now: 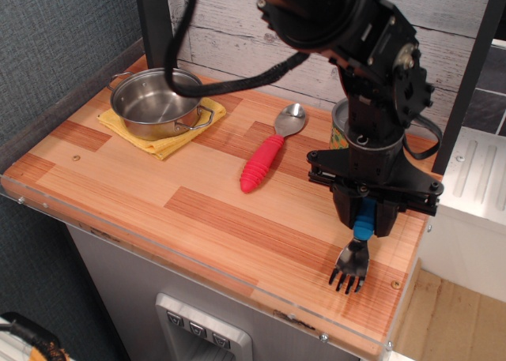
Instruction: Move the fork to near right corner
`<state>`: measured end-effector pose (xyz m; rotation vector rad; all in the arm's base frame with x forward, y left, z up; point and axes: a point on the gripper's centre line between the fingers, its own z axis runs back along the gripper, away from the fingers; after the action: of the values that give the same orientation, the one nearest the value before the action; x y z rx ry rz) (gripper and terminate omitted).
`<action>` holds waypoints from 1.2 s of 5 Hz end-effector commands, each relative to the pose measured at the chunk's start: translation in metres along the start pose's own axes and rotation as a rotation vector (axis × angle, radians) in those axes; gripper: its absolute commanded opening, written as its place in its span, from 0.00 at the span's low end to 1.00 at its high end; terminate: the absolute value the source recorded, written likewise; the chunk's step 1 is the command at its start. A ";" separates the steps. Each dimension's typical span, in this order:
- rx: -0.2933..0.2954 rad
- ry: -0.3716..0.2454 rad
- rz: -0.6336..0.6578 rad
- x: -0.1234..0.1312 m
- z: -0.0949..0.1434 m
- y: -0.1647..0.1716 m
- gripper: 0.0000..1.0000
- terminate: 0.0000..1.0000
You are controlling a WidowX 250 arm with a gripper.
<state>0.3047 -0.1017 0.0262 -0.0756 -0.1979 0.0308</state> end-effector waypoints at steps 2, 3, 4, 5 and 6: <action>-0.042 0.020 -0.029 -0.022 0.014 0.007 1.00 0.00; -0.040 0.026 -0.030 -0.022 0.017 0.008 1.00 0.00; -0.050 0.011 -0.046 -0.020 0.023 0.008 1.00 0.00; -0.062 -0.013 -0.111 -0.018 0.040 0.009 1.00 0.00; -0.022 -0.016 -0.133 -0.018 0.058 0.010 1.00 0.00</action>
<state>0.2960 -0.0956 0.0590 -0.0653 -0.1515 -0.1006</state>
